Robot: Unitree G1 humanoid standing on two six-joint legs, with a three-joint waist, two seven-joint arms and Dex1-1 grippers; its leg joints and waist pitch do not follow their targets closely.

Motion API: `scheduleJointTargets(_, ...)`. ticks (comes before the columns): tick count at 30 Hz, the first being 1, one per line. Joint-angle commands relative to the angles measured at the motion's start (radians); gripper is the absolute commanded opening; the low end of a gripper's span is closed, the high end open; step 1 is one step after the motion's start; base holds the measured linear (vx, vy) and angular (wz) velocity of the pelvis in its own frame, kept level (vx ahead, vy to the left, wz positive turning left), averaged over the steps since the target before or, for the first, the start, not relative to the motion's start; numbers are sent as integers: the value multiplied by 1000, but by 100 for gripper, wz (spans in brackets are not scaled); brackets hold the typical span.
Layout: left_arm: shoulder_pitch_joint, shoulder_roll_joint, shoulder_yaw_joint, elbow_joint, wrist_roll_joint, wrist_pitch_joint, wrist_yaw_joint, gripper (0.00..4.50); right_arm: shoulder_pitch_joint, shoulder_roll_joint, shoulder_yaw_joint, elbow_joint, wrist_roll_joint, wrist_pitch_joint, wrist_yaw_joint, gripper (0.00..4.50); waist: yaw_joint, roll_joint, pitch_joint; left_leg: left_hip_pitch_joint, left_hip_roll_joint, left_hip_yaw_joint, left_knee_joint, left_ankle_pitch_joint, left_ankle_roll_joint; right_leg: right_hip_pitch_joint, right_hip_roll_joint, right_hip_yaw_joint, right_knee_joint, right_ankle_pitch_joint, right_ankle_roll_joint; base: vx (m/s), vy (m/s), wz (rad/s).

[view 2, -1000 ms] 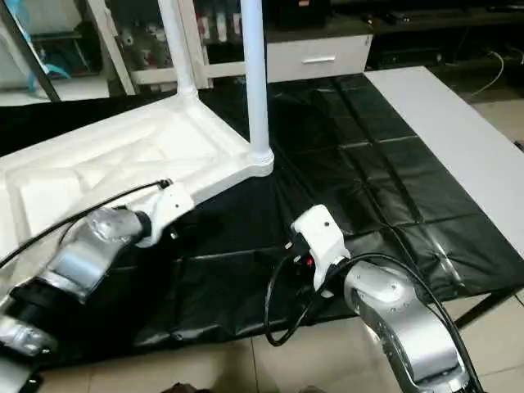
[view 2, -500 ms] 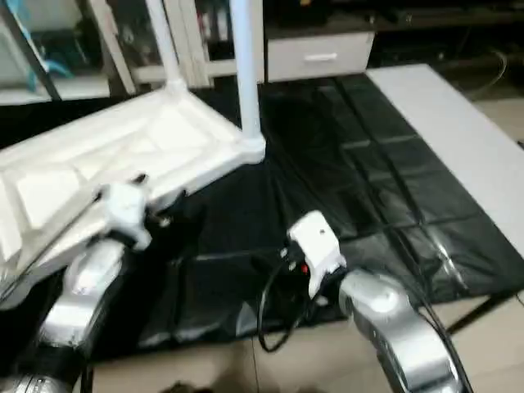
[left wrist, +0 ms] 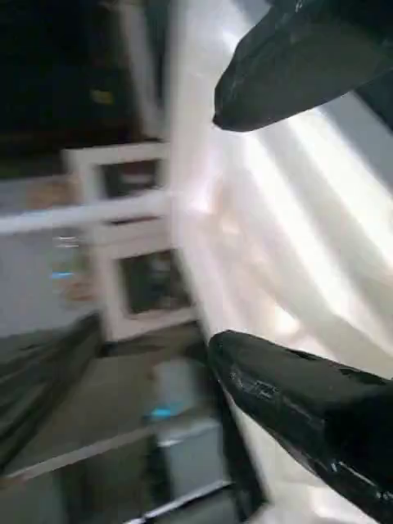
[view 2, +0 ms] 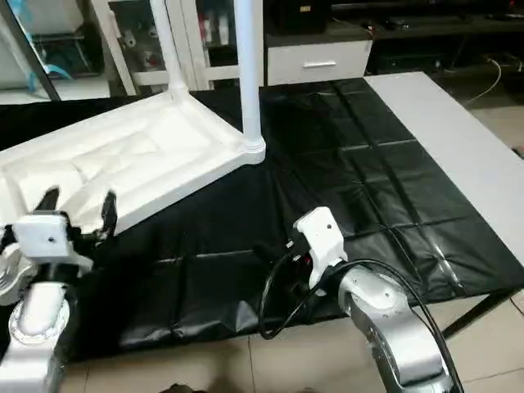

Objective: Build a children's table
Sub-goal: Rotate leg to tighten

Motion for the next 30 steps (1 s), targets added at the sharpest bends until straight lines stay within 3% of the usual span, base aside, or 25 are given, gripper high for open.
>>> scheduleJointTargets(1, -61, 15, 7, 48, -50, 115, -69, 442, -18, 2, 4, 4, -8, -12, 3, 378, 0, -12, -48, 25, 33, -27, -86, -377, -26, 14, -13, 23, -86, -373, -72, 0, 0, 0)
scheduleJointTargets(3, -97, 19, 11, 69, -66, 154, -101, 442, -19, 1, 2, 5, -6, -10, 4, 378, 3, -10, -50, 27, 34, -27, -86, -363, -29, 14, -13, 24, -83, -333, -89, 0, 0, 0)
scheduleJointTargets(4, -175, 28, 15, 115, -120, 260, -174, 442, -21, -4, 3, 6, -5, -5, 6, 378, 7, -9, -53, 27, 32, -23, -84, -346, -32, 14, -13, 25, -77, -304, -101, 0, 0, 0)
scheduleJointTargets(5, -220, 39, 17, 149, -123, 281, -195, 442, -22, -7, 4, 7, -5, -3, 8, 378, 10, -6, -53, 32, 29, -21, -82, -347, -35, 10, -11, 26, -77, -297, -109, 0, 0, 0)
scheduleJointTargets(6, -251, 48, 18, 174, -122, 292, -206, 442, -22, -9, 5, 7, -5, -2, 10, 378, 11, -7, -55, 32, 28, -22, -81, -338, -36, 13, -12, 26, -75, -279, -115, 0, 0, 0)
scheduleJointTargets(7, -294, 62, 18, 210, -131, 328, -221, 442, -23, -13, 6, 7, -7, 0, 13, 378, 8, -6, -55, 23, 28, -24, -83, -309, -33, 22, -12, 24, -70, -229, -122, 0, 0, 0)
scheduleJointTargets(8, -336, 77, 18, 249, -135, 358, -234, 442, -22, -16, 6, 7, -7, 1, 16, 378, 10, -7, -58, 27, 26, -22, -79, -295, -29, 22, -12, 24, -66, -196, -132, 0, 0, 0)
scheduleJointTargets(9, -415, 101, 28, 325, -140, 412, -233, 442, -20, -24, 6, 3, -9, 8, 22, 378, 10, 0, -61, 25, 26, -24, -78, -282, -25, 27, -15, 23, -62, -173, -139, 0, 0, 0)
scheduleJointTargets(11, -469, 115, 43, 378, -152, 462, -225, 442, -17, -30, 8, -2, -12, 14, 26, 378, 8, -5, -65, 25, 21, -22, -71, -244, -15, 31, -13, 21, -56, -121, -153, 0, 0, 0)
scheduleJointTargets(12, -470, 115, 43, 379, -152, 462, -225, 442, -17, -30, 8, -2, -12, 14, 26, 378, 9, 15, -67, 25, 22, -25, -70, -224, -14, 35, -16, 20, -50, -89, -164, 0, 0, 0)
scheduleJointTargets(13, -500, 125, 53, 404, -154, 477, -221, 442, -13, -32, 8, -6, -15, 15, 25, 378, 2, 14, -70, 19, 21, -25, -65, -176, 7, 43, -16, 16, -45, -8, -193, 0, 0, 0)
scheduleJointTargets(14, -517, 131, 57, 417, -163, 499, -235, 442, -7, -33, 5, -12, -14, 18, 22, 378, -1, 6, -71, 19, 21, -22, -60, -159, 30, 44, -17, 16, -45, 24, -214, 0, 0, 0)
scheduleJointTargets(16, -544, 135, 67, 431, -203, 561, -286, 442, 5, -36, -1, -24, -13, 24, 16, 378, 4, 11, -70, 21, 22, -18, -59, -160, 51, 42, -19, 16, -48, 1, -237, 0, 0, 0)
scheduleJointTargets(17, -545, 136, 67, 418, -228, 565, -329, 442, 8, -36, -2, -27, -13, 26, 14, 378, 7, 39, -69, 26, 24, -20, -61, -177, 47, 39, -21, 14, -48, -35, -246, 0, 0, 0)
scheduleJointTargets(18, -545, 136, 67, 418, -228, 565, -329, 442, 8, -36, -2, -27, -13, 26, 14, 378, 4, 26, -66, 25, 26, -18, -63, -193, 43, 39, -19, 14, -56, -51, -246, 0, 0, 0)
scheduleJointTargets(19, -550, 143, 63, 403, -269, 560, -415, 442, 12, -37, -3, -33, -12, 28, 13, 378, 5, 19, -66, 24, 26, -20, -66, -216, 34, 43, -19, 13, -54, -71, -253, 0, 0, 0)
scheduleJointTargets(22, -528, 175, 16, 351, -279, 543, -536, 442, 15, -41, -5, -38, -10, 29, 14, 378, 5, 25, -61, 26, 31, -23, -74, -279, 19, 40, -22, 14, -59, -147, -241, 0, 0, 0)
scheduleJointTargets(25, -482, 258, -94, 279, -250, 554, -722, 442, 17, -58, -3, -47, -3, 34, 35, 378, 0, 24, -59, 27, 33, -25, -79, -307, 1, 39, -22, 16, -59, -168, -224, 0, 0, 0)
scheduleJointTargets(26, -479, 268, -106, 278, -242, 554, -736, 416, 17, -61, -2, -49, -2, 36, 39, 378, 0, 23, -59, 27, 33, -25, -80, -306, 3, 39, -22, 16, -60, -171, -220, 0, 0, 0)
scheduleJointTargets(28, -486, 312, -164, 327, -174, 535, -781, 407, 16, -91, 17, -61, 5, 45, 81, 378, -4, 22, -54, 28, 31, -24, -82, -329, -5, 37, -20, 18, -62, -202, -203, 0, 0, 0)
scheduleJointTargets(30, -498, 317, -172, 359, -151, 521, -777, 395, 15, -102, 25, -65, 6, 46, 96, 378, -4, 24, -54, 30, 30, -23, -82, -340, -11, 37, -21, 19, -64, -222, -197, 0, 0, 0)
